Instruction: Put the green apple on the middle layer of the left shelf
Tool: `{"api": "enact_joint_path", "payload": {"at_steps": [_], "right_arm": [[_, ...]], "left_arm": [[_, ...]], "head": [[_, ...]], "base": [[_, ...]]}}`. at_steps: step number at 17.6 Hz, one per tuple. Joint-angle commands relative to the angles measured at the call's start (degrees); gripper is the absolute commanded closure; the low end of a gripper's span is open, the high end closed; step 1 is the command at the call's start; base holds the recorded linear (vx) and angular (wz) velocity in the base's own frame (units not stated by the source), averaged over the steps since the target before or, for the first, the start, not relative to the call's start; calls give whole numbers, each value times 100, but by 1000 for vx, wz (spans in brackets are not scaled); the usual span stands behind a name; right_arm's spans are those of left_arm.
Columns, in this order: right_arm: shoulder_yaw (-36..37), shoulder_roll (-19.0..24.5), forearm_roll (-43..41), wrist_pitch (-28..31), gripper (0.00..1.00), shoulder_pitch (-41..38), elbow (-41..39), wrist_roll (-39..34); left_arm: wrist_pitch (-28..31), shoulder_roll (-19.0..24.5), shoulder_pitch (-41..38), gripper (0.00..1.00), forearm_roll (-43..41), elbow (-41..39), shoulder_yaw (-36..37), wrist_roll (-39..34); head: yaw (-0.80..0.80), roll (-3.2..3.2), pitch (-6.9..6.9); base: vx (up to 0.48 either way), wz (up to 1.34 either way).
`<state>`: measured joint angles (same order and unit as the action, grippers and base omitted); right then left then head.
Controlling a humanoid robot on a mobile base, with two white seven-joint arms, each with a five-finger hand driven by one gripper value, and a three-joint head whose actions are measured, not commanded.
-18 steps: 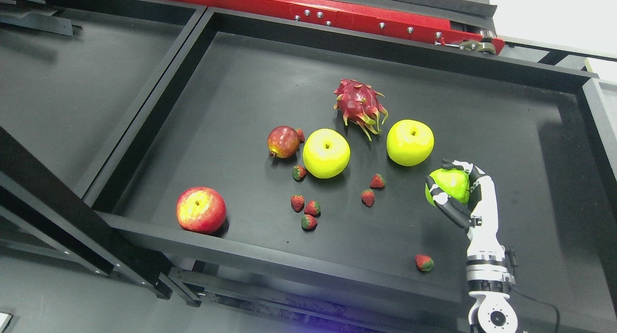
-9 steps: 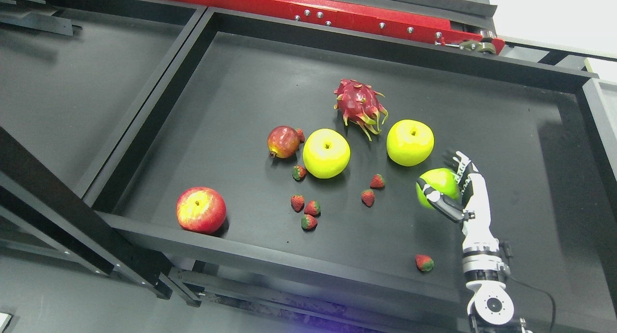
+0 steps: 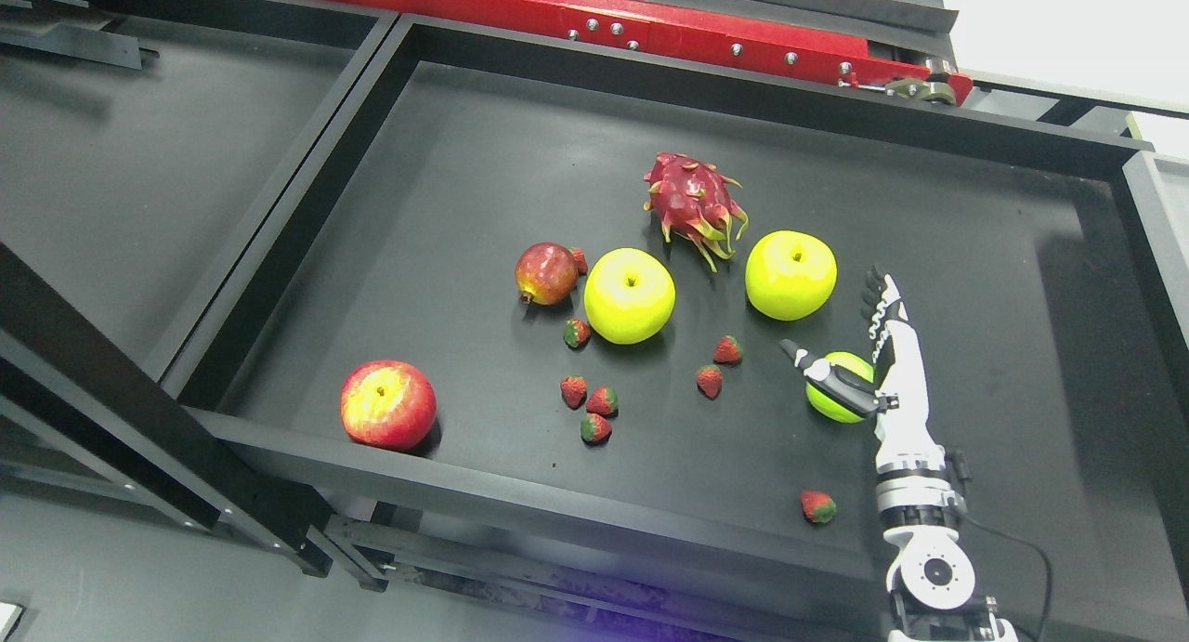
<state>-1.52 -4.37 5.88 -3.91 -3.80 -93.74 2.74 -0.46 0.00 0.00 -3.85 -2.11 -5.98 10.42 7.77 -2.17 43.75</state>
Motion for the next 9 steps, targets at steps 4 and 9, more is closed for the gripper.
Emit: {"api": "enact_joint_path", "payload": {"at_steps": [4,9], "right_arm": [[-244,337,-43,488,0,46,41,174],[-261,337,-96,242,0,-331,-354,438]], "left_arm": [[11,100,123,0,-1,0,0,4],[2,100,123,0,-1,0,0,4]], "head": [[0,0,0],[0,0,0]], "base": [[0,0],[0,0]]}}
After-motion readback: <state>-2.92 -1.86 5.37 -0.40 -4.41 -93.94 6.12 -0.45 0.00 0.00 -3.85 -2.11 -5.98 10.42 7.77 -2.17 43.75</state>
